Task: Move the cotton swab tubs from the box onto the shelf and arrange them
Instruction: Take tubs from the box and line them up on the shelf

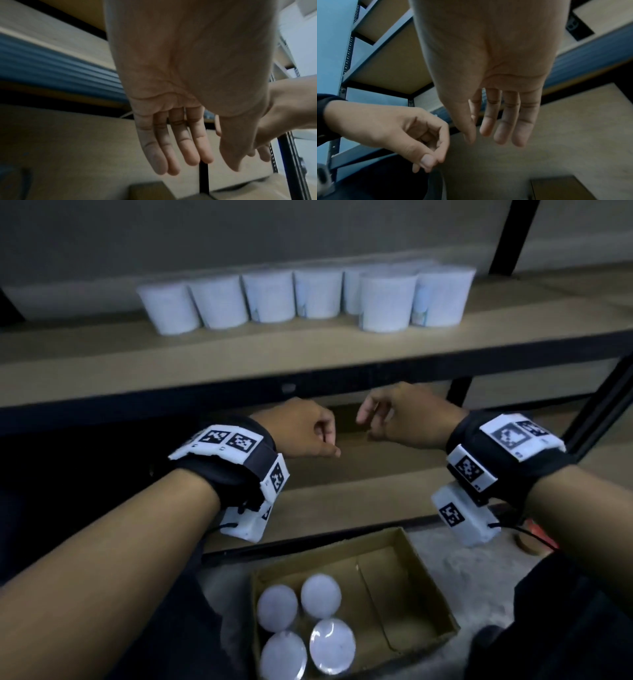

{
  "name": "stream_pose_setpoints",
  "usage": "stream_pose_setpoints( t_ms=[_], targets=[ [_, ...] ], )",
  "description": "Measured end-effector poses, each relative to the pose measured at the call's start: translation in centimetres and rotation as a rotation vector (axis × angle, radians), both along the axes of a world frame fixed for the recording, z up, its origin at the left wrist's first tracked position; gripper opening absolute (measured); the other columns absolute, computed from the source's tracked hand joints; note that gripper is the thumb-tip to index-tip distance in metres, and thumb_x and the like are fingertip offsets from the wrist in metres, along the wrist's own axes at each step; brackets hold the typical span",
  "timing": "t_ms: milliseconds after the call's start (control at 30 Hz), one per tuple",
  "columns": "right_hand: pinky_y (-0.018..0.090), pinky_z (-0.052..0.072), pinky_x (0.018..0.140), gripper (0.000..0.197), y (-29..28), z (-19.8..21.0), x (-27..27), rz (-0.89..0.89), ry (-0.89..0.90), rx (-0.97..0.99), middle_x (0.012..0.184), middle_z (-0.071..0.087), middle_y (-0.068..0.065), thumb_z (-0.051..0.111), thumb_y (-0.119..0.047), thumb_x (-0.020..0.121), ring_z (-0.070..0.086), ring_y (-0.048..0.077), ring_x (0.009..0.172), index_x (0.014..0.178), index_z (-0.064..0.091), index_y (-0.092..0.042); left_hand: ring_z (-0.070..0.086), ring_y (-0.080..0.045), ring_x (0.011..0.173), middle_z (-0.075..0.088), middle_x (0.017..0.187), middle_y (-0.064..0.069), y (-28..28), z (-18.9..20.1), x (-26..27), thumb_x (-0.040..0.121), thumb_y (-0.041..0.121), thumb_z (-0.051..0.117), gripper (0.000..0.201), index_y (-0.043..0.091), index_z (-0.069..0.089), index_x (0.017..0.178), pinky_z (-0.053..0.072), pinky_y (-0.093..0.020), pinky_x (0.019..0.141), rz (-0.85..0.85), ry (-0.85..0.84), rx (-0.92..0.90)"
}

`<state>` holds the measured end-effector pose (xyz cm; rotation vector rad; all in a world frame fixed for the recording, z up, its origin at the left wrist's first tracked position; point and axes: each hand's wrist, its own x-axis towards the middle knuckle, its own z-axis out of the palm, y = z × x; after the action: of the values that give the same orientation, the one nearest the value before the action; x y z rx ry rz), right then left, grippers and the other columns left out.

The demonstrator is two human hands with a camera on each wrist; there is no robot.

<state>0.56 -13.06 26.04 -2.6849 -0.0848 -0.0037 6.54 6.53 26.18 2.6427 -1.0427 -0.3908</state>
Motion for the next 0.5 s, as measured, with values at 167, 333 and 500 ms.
stream_pose_setpoints(
  t_ms=[167, 333, 500],
  targets=[
    [0.024, 0.047, 0.075, 0.018, 2.4, -7.5, 0.4, 0.028, 0.147, 0.046, 0.082, 0.071, -0.008, 0.076, -0.021, 0.079, 0.066, 0.008, 0.083, 0.093, 0.068, -0.029, 0.064, -0.010, 0.085, 0.066, 0.083, 0.011, 1.8, -7.1, 0.2, 0.079, 0.039, 0.077, 0.021, 0.022, 0.071, 0.089, 0.054, -0.031, 0.085, 0.090, 0.103, 0.124],
    [0.023, 0.044, 0.074, 0.023, 4.2, -13.6, 0.4, 0.032, 0.250, 0.105, 0.086, 0.069, -0.006, 0.078, -0.026, 0.078, 0.062, 0.011, 0.085, 0.099, 0.069, -0.027, 0.065, -0.019, 0.094, 0.070, 0.094, 0.000, 2.8, -13.3, 0.3, 0.080, 0.030, 0.076, 0.020, 0.017, 0.069, 0.093, 0.053, -0.035, 0.088, 0.142, 0.207, 0.218],
    [0.024, 0.045, 0.074, 0.028, 4.8, -18.5, 0.3, 0.042, 0.351, 0.124, 0.090, 0.063, -0.006, 0.077, -0.030, 0.078, 0.060, 0.013, 0.087, 0.103, 0.065, -0.029, 0.063, -0.016, 0.087, 0.062, 0.082, 0.010, 3.6, -18.9, 0.3, 0.073, 0.034, 0.082, 0.032, 0.015, 0.069, 0.095, 0.055, -0.032, 0.081, 0.220, 0.275, 0.236]
  ],
)
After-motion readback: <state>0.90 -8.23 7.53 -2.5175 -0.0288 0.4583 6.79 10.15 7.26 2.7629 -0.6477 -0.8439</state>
